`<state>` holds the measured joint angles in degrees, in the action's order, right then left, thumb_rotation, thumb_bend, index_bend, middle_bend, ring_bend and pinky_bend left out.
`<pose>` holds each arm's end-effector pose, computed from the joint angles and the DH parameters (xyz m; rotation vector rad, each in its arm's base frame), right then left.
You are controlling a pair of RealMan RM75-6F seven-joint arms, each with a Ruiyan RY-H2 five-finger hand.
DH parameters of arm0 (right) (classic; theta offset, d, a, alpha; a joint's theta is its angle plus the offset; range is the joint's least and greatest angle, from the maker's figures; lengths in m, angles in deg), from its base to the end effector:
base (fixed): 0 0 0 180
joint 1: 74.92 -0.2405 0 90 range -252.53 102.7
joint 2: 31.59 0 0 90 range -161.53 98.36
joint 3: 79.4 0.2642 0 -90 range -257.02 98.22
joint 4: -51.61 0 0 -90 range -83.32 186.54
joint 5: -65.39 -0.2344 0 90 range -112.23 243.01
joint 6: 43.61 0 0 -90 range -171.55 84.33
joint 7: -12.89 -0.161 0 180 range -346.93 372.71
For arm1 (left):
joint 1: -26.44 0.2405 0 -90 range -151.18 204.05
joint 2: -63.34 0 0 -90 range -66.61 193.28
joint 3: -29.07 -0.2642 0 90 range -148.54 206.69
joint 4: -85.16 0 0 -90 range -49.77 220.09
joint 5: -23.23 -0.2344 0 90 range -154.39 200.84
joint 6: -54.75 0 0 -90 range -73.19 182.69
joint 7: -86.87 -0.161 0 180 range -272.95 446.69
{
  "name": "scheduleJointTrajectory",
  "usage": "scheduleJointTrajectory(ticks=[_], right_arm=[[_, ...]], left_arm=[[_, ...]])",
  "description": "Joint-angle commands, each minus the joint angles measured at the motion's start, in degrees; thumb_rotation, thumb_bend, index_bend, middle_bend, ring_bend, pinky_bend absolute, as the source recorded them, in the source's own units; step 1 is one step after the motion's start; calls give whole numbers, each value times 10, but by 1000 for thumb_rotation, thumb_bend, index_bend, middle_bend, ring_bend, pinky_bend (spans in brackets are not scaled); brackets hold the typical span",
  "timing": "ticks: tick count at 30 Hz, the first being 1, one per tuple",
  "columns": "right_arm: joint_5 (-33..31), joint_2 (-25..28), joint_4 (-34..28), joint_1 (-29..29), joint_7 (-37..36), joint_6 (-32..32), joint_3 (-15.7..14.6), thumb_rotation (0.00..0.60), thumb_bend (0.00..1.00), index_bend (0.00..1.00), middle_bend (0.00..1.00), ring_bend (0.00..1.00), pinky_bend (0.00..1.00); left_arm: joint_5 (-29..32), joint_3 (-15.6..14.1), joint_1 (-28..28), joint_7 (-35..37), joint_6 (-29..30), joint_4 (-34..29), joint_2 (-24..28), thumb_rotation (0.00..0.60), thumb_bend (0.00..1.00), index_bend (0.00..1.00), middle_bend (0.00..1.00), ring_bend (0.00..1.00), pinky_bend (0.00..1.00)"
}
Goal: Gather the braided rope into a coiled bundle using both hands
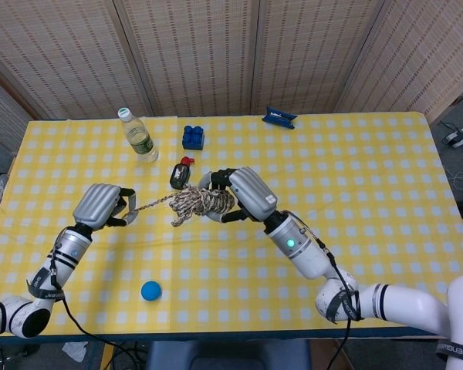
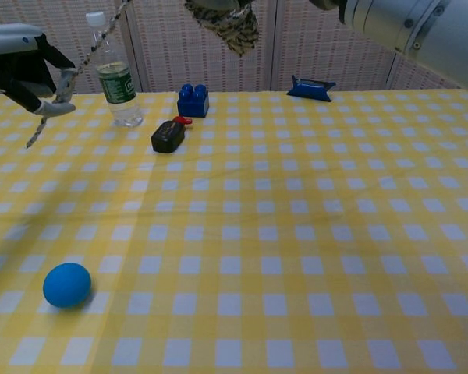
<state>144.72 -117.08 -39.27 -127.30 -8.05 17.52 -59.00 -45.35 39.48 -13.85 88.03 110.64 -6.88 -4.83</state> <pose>0.0037 -0.3864 0.0191 1.7978 -1.2196 1.8333 -0.1809 0.3907 0.0755 -1.7276 -1.0260 -1.0581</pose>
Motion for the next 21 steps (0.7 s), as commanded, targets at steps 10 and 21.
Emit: scheduleJointTrajectory(ticks=[10,21], right_arm=[[2,22,-7,10,-4,5,1,600,409,753,664,515,521],[5,62,-32,21,27,-3,-11,600,409,753,665,515,521]], left_arm=[[16,-23,14,-9,-36,-2,24,600,377,782,1000,993,1000],[102,-37,31,-107,-13,-25,52,600,364,323,544,520,667]])
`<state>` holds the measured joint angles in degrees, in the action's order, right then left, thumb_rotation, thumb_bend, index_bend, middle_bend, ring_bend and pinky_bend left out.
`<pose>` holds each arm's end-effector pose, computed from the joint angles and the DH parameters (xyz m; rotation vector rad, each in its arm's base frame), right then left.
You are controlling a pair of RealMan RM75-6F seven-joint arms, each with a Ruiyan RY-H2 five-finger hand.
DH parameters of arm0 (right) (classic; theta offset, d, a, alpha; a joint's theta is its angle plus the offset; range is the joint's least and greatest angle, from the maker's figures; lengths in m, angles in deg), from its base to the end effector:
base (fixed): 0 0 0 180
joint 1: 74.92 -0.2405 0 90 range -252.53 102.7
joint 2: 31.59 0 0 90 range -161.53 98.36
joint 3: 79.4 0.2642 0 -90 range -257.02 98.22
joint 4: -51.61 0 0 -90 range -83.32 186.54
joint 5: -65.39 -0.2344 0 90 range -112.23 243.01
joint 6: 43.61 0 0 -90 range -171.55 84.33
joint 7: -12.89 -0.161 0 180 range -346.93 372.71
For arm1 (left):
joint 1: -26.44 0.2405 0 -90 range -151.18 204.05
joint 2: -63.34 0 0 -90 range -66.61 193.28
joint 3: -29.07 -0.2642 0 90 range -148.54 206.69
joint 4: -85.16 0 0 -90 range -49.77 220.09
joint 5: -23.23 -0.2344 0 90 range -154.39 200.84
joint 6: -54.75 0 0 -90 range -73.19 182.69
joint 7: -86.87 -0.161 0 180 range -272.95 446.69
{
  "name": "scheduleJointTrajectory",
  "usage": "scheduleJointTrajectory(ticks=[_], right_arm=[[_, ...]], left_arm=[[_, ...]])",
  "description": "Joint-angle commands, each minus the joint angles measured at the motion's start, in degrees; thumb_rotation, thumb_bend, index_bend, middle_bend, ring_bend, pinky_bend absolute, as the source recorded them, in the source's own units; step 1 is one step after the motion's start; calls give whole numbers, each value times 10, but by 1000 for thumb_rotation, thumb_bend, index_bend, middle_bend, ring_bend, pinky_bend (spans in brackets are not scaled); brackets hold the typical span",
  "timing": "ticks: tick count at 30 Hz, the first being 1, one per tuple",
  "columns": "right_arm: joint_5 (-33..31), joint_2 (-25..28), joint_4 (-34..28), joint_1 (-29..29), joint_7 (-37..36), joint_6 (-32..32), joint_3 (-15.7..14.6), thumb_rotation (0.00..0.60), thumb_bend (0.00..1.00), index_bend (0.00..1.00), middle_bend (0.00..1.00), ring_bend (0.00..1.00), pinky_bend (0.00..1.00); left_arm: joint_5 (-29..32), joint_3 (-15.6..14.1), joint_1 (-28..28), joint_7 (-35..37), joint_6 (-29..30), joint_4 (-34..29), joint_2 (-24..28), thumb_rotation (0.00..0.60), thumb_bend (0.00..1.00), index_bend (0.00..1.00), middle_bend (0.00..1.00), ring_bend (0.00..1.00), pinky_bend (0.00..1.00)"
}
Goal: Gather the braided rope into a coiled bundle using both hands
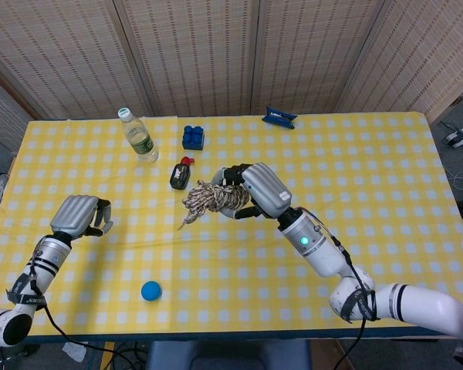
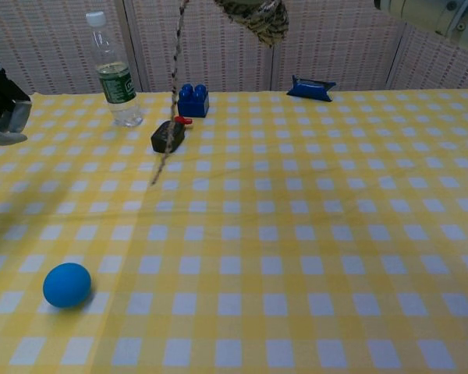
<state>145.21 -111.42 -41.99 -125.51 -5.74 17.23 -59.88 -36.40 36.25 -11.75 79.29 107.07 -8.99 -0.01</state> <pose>-0.0145 -0.3882 0.0425 1.8206 -1.1289 1.7554 -0.2332 0.3758 0.0908 -1.6864 -1.0533 -0.7791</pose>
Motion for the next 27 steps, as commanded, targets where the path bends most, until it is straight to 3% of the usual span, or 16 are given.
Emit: scheduleJointTrajectory(ticks=[1,5,13,17,22,27], right_arm=[[0,10,-8,5,5,-1,-2,600,409,753,665,515,520],[2,26,-16,10,13,-2,-6,600,409,753,665,515,521],[8,53,-26,24,15,0,-16,600,410,753,665,517,521],[10,64,-30,27,15,-1,-17,600,410,753,665,517,521],[11,69,-32,30,14,0,-19,600,410,753,666,517,521],[13,71,-32,32,13,1,-20,600,410,754,667,520,521]], left_arm=[[13,-6,16,-29,36,-3,2,600,364,297,507,480,622],[4,-11,42,-38,82,-4,-1,600,363,252,399,377,495],[-67,-31,109,-29,190,4,-3,600,358,233,338,319,409],[-91,-48,144,-27,228,3,-1,600,357,48,185,205,310],[-111,-68,188,-26,264,-8,6,600,327,0,10,45,141],[-125,-80,224,-39,300,-13,12,600,322,0,0,27,122]])
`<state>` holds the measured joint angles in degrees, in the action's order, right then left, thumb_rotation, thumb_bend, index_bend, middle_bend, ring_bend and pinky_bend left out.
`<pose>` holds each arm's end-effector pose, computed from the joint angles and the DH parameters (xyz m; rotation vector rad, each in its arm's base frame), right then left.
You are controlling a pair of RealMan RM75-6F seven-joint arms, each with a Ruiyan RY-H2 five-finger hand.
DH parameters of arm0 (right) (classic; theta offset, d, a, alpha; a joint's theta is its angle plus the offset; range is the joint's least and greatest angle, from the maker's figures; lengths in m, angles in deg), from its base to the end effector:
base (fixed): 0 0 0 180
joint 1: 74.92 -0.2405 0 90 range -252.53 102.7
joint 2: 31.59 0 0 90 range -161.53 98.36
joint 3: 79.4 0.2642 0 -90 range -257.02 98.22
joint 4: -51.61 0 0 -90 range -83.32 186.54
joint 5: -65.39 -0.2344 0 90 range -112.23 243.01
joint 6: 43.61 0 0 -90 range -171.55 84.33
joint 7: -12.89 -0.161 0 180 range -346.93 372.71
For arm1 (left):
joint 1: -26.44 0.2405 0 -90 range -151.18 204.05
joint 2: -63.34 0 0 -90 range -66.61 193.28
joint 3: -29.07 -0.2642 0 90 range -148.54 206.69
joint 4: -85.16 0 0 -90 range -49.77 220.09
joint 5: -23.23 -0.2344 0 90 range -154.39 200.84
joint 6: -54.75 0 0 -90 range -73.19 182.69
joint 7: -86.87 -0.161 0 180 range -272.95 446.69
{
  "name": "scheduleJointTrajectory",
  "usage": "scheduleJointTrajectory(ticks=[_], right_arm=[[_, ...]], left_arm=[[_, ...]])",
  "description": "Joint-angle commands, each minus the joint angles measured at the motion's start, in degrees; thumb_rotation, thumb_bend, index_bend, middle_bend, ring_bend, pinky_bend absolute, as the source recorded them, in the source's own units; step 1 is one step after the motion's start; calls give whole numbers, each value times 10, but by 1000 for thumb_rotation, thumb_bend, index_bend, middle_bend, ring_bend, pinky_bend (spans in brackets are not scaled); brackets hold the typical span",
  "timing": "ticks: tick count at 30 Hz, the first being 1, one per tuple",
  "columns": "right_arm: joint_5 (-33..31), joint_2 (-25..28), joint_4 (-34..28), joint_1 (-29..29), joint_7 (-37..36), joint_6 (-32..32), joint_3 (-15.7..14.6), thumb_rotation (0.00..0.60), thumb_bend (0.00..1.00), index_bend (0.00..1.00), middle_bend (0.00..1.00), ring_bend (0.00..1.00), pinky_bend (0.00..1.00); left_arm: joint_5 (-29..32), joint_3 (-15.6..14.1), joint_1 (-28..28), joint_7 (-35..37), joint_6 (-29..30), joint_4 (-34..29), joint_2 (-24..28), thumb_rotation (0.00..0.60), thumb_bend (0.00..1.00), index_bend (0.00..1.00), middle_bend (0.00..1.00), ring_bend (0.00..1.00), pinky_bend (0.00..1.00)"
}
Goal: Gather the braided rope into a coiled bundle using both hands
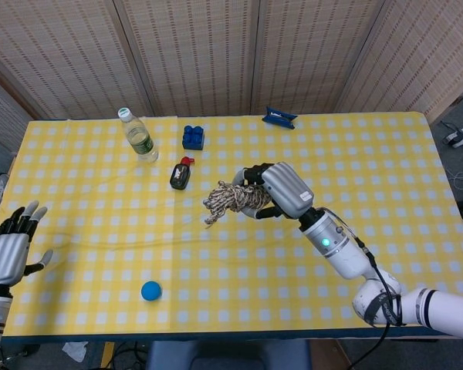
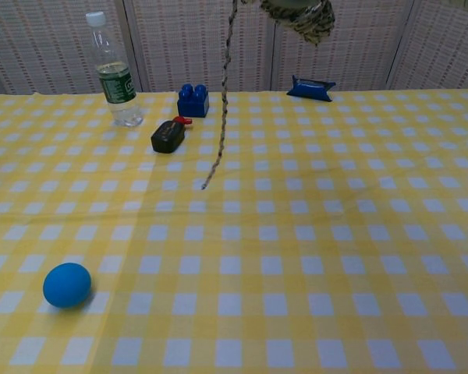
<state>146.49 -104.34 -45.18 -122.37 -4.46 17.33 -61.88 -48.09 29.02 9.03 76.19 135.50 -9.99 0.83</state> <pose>-0.0451 -0.3845 0.0692 1.8385 -1.0558 1.6485 -0.3180 0.2572 0.1409 -1.4185 -0.8441 -0.7386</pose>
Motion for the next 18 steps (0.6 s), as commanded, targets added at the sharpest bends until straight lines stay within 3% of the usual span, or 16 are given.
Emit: scheduleJointTrajectory(ticks=[1,18], right_arm=[[1,0,0,0,0,0,0,600,410,754,668,521,521],[4,-5,5,2,-6,2,-5,600,410,756,669,521,521]], left_arm=[[-10,-9,22,-10,20,-4,3,600,322,0,0,27,122],[-81,-27,117,0,119,5,-31,600,319,0,0,27,122]])
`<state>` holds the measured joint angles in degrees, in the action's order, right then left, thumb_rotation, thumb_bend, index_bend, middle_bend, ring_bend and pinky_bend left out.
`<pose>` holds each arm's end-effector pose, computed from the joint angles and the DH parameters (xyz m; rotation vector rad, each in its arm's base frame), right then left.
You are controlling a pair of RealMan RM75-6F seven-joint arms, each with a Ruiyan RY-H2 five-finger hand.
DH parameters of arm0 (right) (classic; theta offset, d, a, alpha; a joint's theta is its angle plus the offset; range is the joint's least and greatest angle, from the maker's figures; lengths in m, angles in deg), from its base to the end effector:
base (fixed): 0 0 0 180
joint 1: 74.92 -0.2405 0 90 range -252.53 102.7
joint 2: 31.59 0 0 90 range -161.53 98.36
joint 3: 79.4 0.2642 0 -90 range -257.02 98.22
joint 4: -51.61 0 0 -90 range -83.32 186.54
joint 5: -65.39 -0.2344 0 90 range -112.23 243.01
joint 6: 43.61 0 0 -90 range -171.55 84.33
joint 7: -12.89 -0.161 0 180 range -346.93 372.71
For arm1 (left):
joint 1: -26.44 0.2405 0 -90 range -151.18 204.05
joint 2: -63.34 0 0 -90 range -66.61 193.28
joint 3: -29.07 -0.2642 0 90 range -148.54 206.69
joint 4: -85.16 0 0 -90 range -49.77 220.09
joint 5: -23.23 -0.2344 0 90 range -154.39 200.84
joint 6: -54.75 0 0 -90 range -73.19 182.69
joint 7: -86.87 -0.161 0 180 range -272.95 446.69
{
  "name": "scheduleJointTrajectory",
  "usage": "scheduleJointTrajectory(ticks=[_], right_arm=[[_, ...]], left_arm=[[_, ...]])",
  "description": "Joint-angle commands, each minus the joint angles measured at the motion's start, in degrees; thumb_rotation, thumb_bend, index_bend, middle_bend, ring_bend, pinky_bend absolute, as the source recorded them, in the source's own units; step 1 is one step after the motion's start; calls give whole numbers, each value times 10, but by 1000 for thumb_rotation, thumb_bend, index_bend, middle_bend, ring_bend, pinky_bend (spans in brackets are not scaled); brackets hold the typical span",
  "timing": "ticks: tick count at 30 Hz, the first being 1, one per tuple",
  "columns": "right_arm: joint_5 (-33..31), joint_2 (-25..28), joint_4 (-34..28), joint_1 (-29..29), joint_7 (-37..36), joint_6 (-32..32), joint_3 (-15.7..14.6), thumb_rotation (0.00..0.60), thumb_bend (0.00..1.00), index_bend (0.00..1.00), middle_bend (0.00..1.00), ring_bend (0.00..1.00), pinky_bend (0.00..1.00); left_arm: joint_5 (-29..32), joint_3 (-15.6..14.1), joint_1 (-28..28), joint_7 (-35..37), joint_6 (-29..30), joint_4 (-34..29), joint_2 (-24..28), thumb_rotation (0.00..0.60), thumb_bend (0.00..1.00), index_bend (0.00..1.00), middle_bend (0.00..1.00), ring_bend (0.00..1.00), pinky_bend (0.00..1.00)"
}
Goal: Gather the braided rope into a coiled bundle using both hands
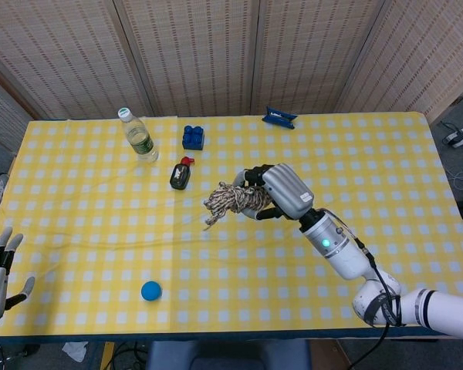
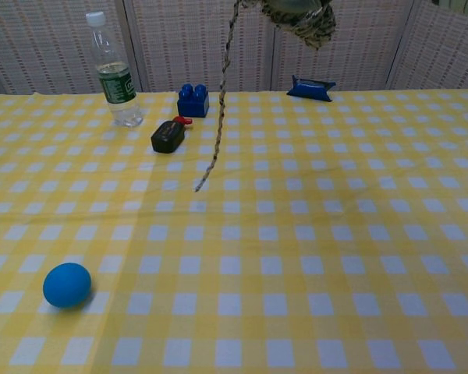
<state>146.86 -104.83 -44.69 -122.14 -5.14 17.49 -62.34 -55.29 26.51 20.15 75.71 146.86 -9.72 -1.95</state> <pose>-0.0485 -0.3836 0.0658 1.8384 -1.0705 1.6478 -0.3322 0.1847 0.1407 -1.3214 -0.8215 -0.7523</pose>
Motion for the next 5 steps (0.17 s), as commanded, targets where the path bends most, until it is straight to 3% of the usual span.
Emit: scheduleJointTrajectory(ticks=[1,5], right_arm=[[0,0,0,0,1,0,0,600,410,756,669,521,521],[-1,0,-3,1,4,0,0,600,410,757,670,522,521]], left_arm=[[-15,-2,9,5,8,3,-4,600,319,0,0,27,122],[-27,-1,14,2,9,1,-7,600,319,0,0,27,122]])
